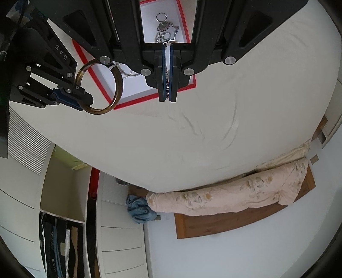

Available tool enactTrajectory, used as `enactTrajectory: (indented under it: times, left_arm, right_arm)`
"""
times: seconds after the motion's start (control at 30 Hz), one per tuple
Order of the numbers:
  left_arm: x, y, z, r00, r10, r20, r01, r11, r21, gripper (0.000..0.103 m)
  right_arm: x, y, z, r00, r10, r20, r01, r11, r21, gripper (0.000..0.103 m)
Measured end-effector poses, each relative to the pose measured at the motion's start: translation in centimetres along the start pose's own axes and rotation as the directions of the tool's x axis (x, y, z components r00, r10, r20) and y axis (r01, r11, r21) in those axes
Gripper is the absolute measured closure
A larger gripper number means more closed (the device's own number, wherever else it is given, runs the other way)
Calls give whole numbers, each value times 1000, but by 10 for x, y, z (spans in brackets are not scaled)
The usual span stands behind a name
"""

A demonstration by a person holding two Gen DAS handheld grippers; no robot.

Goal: Organize jewelry
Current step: 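Carry the chain and brown bangle into the red box with both tools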

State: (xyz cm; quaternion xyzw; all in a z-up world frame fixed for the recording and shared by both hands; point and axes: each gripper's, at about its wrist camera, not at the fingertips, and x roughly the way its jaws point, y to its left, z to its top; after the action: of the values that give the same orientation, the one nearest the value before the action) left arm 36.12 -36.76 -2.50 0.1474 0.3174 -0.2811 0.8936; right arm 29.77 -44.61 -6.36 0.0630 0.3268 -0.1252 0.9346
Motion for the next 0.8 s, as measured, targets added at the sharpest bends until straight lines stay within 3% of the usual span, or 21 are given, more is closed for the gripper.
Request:
enactTrajectory:
  times: [0.43, 0.8]
  left_arm:
    - [39, 0, -33, 995, -7, -101, 6, 1000, -14, 101]
    - [70, -1, -71, 979, -11, -205, 7, 1000, -21, 101]
  right_arm:
    - [36, 5, -22, 996, 11, -92, -11, 1000, -5, 94]
    - [56, 6, -53, 984, 9, -176, -14, 999, -30, 94]
